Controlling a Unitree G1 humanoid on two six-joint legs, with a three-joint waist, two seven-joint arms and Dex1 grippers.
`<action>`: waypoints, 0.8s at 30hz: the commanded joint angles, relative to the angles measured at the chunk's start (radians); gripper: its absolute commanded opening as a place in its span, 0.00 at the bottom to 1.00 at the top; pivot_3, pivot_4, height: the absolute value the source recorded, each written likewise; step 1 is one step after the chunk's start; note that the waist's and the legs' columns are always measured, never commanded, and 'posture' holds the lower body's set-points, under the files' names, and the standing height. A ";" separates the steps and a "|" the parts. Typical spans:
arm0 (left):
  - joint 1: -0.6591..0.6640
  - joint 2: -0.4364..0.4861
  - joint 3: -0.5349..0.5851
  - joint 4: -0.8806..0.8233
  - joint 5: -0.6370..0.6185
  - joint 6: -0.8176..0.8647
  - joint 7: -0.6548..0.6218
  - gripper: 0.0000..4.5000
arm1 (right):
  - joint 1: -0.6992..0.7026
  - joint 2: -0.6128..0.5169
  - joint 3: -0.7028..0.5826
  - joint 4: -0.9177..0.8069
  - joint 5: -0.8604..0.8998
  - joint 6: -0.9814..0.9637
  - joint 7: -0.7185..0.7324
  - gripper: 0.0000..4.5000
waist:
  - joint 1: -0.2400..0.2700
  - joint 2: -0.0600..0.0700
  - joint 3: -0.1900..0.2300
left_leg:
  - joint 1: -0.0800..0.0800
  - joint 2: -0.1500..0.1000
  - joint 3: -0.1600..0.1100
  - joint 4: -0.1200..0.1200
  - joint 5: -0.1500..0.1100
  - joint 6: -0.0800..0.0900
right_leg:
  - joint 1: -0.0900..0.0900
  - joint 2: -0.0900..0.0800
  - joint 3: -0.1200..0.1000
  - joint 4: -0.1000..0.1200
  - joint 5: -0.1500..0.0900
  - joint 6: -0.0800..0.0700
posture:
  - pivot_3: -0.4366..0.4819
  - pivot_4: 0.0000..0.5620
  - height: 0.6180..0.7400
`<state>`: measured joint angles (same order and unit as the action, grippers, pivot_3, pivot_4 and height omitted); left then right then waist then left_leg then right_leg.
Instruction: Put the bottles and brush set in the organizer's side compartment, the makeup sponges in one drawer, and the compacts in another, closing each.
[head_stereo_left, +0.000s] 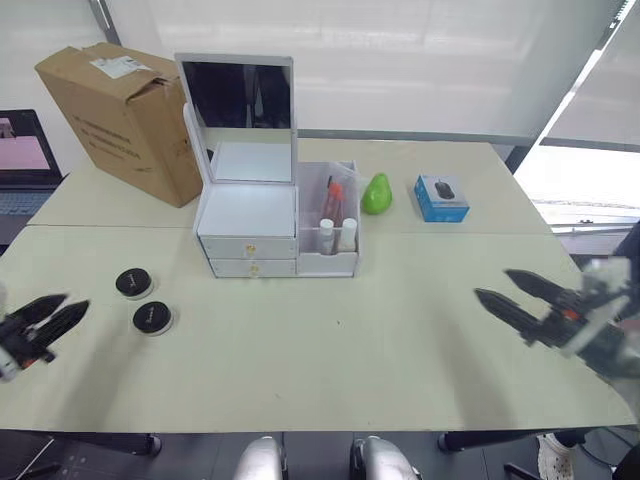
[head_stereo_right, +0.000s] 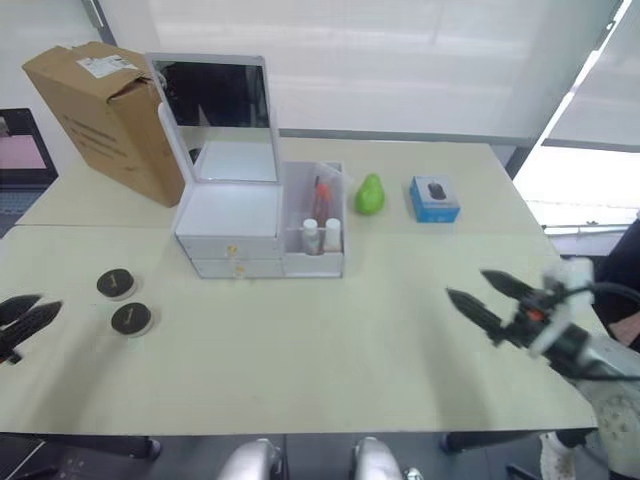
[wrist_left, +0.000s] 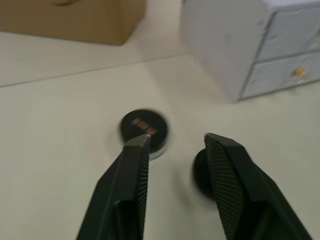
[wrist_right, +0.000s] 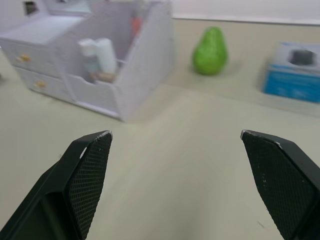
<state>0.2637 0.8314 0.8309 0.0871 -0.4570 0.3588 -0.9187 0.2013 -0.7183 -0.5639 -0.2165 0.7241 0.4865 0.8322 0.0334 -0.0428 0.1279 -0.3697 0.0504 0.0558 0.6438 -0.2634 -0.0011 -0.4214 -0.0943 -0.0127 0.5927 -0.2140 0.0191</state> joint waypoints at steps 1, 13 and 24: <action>0.011 0.019 0.065 0.112 0.048 -0.152 0.021 0.75 | 0.030 -0.006 -0.075 0.112 -0.052 -0.116 0.061 1.00 | 0.001 0.000 0.000 | 0.000 0.000 0.000 0.000 0.000 0.000 | 0.000 0.000 0.000 0.000 0.000 0.000 | 0.48 0.27 1.00; -0.017 0.007 0.020 0.224 0.086 -0.322 0.083 0.98 | 0.016 0.045 -0.056 0.273 -0.122 -0.257 0.064 1.00 | 0.001 0.001 0.000 | 0.000 0.002 0.002 -0.002 -0.001 -0.002 | -0.001 -0.001 0.000 0.000 0.000 0.000 | 0.48 0.27 1.00; 0.094 -0.397 -0.322 -0.411 0.034 -0.184 0.264 0.98 | -0.172 0.019 0.194 -0.220 0.135 0.091 0.017 1.00 | -0.010 0.001 -0.001 | -0.001 0.001 0.003 -0.002 0.003 0.005 | 0.003 0.000 0.002 0.001 0.001 0.001 | 0.48 0.27 1.00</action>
<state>0.3535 0.4361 0.5389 -0.2277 -0.4018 0.1681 -0.6849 0.0474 -0.6845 -0.3750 -0.3723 0.8050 0.5376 0.8545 0.0230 -0.0415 0.1264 -0.3702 0.0512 0.0589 0.6417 -0.2603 0.0042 -0.4178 -0.0939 -0.0103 0.5934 -0.2129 0.0202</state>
